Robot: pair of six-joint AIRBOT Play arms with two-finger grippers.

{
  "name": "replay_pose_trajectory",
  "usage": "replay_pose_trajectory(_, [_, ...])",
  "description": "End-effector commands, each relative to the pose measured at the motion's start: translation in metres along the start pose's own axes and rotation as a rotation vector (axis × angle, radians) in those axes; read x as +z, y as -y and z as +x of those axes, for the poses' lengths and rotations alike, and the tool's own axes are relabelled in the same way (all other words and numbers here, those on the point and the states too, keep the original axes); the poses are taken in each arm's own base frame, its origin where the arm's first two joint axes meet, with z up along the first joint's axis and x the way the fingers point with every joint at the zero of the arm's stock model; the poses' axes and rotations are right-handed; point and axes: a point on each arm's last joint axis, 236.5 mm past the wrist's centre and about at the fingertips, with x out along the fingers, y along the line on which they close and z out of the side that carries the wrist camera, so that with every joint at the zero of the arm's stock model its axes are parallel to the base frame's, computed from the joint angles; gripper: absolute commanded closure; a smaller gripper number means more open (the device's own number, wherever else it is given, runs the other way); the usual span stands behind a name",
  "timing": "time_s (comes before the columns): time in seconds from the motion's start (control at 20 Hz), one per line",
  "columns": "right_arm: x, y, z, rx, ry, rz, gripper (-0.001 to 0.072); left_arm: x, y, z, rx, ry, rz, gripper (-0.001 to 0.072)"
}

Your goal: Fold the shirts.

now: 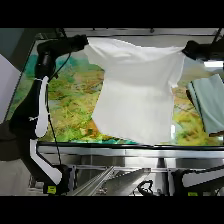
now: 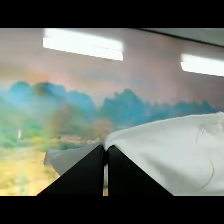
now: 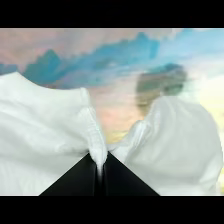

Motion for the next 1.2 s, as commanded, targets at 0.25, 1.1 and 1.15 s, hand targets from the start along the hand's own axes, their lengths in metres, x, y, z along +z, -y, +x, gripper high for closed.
replay_pose_trajectory(0.25, [-0.057,0.065,0.036,-0.149,-0.194,-0.01,0.069,-0.085,-0.039,-0.068,0.056,-0.478,-0.027,0.0019])
replay_pose_trajectory(1.1, [-0.103,0.122,0.004,-0.2,-0.396,0.151,0.069,-0.413,0.024,-0.167,0.013,-0.876,-0.332,0.0091])
replay_pose_trajectory(1.15, [-0.103,0.122,0.004,-0.198,-0.397,0.14,0.069,-0.414,0.023,-0.163,0.017,-0.872,-0.34,0.0091])
